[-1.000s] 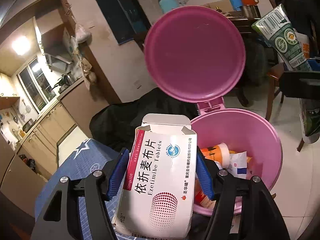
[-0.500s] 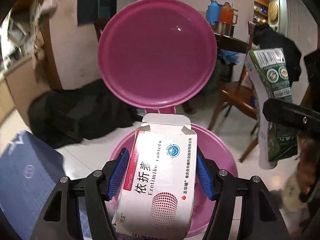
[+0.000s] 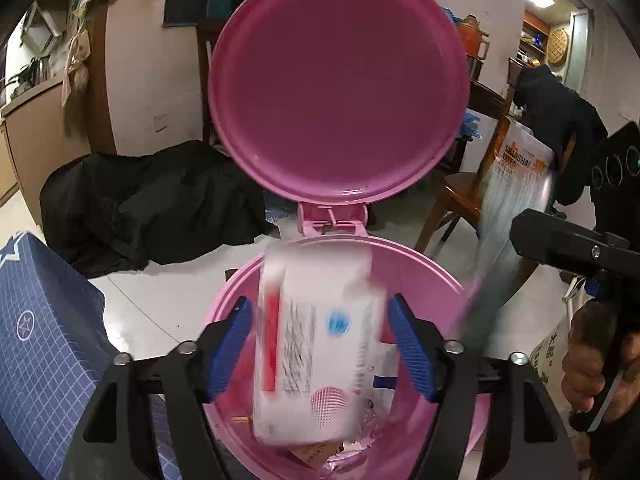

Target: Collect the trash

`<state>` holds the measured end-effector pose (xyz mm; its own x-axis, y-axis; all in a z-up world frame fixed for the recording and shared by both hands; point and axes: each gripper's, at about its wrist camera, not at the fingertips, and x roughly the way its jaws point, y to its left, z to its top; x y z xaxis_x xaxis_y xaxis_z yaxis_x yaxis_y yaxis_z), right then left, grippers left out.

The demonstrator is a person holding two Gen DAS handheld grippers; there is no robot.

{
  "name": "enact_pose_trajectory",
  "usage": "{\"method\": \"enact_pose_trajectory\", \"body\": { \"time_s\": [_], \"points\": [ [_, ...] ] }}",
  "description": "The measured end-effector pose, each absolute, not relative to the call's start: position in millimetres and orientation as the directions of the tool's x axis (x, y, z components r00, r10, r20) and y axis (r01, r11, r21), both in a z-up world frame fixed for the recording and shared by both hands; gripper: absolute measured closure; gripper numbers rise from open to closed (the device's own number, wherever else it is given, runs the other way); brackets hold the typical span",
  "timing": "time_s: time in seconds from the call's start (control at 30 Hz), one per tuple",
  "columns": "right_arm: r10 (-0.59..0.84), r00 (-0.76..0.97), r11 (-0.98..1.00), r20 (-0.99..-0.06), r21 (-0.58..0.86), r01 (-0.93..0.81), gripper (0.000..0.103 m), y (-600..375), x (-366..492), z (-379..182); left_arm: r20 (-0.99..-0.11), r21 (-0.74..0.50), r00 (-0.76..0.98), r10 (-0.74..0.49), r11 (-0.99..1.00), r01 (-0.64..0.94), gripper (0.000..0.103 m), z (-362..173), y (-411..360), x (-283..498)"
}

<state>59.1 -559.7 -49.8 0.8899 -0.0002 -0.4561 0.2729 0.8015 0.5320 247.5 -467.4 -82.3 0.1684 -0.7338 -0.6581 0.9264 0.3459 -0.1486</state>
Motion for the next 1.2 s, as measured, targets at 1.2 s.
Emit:
{"method": "enact_pose_trajectory", "body": {
  "time_s": [1.2],
  "points": [
    [0.350, 0.806, 0.878, -0.477, 0.466, -0.105, 0.014, -363.6, 156.4, -52.2, -0.610, 0.052, 0.662, -0.436, 0.811, 0.582, 0.025, -71.0, -193.0, 251.7]
  ]
}}
